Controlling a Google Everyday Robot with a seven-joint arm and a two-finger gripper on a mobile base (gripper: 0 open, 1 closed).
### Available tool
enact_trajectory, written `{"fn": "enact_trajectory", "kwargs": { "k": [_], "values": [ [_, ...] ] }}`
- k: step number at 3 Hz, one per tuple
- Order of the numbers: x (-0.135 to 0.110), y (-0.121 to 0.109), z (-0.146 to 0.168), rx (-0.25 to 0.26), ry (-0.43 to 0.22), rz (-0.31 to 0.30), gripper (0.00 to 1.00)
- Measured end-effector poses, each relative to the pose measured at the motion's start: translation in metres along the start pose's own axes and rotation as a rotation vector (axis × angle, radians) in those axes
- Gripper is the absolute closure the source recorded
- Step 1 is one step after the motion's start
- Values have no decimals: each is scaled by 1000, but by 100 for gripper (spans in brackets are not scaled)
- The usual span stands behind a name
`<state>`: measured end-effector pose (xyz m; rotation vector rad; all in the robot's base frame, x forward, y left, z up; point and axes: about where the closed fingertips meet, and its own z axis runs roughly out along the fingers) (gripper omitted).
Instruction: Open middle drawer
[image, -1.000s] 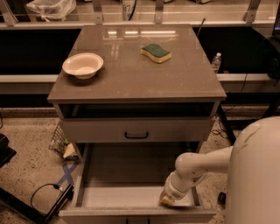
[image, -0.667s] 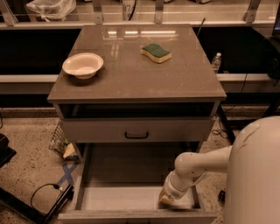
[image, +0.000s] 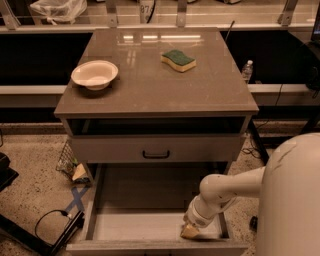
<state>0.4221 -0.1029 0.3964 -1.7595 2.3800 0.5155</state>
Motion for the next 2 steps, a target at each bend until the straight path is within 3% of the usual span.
{"fn": "enact_trajectory", "kwargs": {
  "k": [1,2],
  "values": [
    [0,1,1,-3,1,0,0],
    [0,1,1,-3,1,0,0]
  ]
}}
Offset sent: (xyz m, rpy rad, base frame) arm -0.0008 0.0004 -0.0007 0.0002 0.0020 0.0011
